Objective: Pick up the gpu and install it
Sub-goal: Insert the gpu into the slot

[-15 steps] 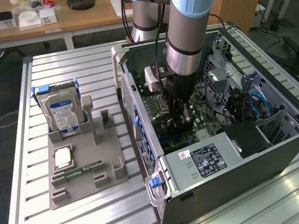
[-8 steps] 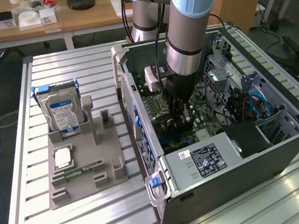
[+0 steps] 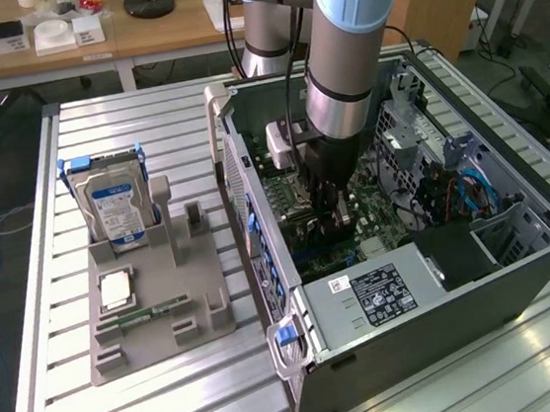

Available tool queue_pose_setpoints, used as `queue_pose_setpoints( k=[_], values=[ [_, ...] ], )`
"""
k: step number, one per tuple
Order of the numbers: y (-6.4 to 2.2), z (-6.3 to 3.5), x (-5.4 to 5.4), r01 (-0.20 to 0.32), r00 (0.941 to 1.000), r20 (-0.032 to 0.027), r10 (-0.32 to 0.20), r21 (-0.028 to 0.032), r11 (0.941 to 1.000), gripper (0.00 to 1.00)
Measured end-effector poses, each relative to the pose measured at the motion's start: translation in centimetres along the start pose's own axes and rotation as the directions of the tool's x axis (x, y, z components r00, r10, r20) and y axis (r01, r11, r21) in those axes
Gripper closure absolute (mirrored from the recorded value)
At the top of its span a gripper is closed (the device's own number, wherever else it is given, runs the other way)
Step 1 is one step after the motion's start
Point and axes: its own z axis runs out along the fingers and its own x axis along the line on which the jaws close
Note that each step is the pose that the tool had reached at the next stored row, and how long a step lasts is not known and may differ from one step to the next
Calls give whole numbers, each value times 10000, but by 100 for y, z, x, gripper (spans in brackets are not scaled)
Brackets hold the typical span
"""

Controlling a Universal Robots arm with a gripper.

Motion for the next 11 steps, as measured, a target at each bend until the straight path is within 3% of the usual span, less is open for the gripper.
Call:
queue_pose_setpoints(
  k=[11],
  values=[
    [0, -27, -2, 1, 10000, -1, -1, 1, 10000, 73]
  ],
)
